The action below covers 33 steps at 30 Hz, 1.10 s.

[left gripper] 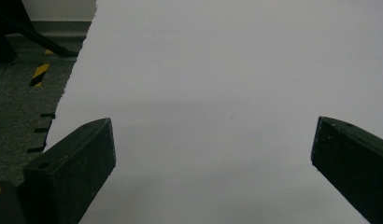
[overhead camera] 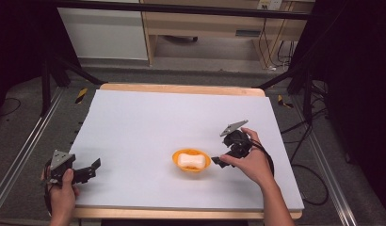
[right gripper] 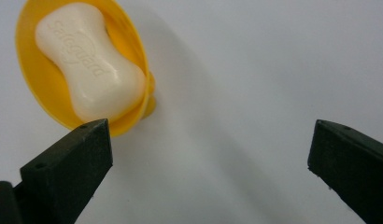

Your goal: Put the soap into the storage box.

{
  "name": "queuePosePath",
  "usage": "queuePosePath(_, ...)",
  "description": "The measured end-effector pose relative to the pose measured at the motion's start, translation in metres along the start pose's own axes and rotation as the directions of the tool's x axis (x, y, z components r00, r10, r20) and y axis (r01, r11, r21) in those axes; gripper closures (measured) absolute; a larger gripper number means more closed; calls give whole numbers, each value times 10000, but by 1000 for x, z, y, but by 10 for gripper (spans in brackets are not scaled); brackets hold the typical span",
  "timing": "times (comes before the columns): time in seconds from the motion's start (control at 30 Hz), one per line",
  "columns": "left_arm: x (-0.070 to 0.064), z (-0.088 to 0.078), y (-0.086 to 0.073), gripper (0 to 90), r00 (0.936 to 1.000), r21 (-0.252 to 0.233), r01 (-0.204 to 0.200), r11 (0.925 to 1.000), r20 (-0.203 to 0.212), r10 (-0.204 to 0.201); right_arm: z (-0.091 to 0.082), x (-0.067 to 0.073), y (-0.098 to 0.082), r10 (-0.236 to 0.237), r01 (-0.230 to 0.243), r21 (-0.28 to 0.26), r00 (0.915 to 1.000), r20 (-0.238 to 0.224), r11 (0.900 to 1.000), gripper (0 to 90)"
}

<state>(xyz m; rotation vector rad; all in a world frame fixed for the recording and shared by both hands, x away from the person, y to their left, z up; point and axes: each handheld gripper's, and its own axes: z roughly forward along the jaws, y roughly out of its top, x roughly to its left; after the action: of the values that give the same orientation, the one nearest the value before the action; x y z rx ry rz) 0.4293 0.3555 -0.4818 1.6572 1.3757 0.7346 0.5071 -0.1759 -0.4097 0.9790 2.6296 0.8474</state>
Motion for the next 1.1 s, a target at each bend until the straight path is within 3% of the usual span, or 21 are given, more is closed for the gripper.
queuePosePath(0.57, 0, 0, 0, 0, 10000, -48, 16, 10000, 3, -16, -1, -16, -38, 873, -869, -166, 9958, 288, 9961, 6)
queuePosePath(0.7, 0, 0, 0, 0, 10000, -50, 5, 10000, -2, -5, -2, -21, -53, 1276, -1260, -448, 9912, 355, 9910, 7)
queuePosePath(1.1, 0, 0, 0, 0, 10000, -37, -11, 10000, -10, 11, -9, -30, -86, 1734, -1681, -822, 9828, 633, 9823, 11)
